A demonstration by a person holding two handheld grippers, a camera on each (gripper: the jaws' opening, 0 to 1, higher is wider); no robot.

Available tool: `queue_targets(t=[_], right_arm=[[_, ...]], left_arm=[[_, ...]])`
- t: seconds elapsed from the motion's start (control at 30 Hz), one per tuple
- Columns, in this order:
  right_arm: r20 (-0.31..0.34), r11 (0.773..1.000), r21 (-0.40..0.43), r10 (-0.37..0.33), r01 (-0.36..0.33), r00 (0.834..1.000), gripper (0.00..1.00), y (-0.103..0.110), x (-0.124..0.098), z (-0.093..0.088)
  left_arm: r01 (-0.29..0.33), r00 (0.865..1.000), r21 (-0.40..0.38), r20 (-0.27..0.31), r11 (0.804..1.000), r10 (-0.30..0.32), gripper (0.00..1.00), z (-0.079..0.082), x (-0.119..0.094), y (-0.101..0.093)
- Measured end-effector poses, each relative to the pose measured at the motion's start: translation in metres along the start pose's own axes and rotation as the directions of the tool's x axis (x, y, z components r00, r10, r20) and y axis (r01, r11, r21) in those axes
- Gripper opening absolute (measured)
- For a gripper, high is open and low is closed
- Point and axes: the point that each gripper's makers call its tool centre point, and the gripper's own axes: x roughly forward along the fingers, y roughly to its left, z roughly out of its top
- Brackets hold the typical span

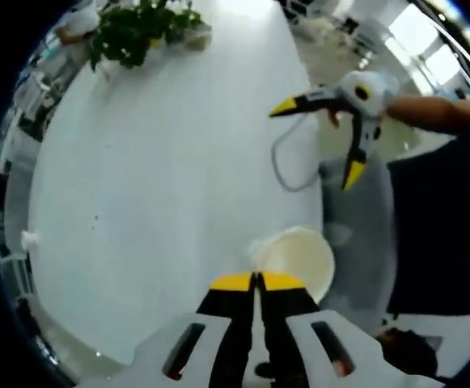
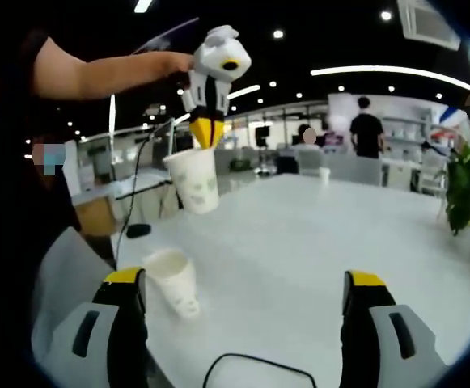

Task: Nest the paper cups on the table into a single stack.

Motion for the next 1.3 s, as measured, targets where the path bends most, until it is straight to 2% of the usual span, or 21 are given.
queue_targets(t=[0.43, 0.8, 1.3], right_arm=[[0.0, 1.0, -0.001, 0.002, -0.002, 1.0, 1.0, 0.002, -0.001, -0.001], [-0.001, 1.0, 0.001, 0.002, -0.002, 1.0, 1.0, 0.002, -0.004, -0.002], [-0.004, 1.0, -0.004, 0.02, -0.02, 1.0, 1.0, 0.004, 0.001, -0.001]], left_arm=[[0.036, 0.999, -0.004, -0.014, 0.999, -0.036, 0.0, -0.002, 0.009, -0.022], [0.046, 0.999, -0.024, 0.001, 0.999, -0.046, 0.0, 0.002, 0.019, -0.037], [0.062, 0.998, -0.043, -0.003, 0.997, -0.062, 0.0, -0.001, 0.024, -0.051]])
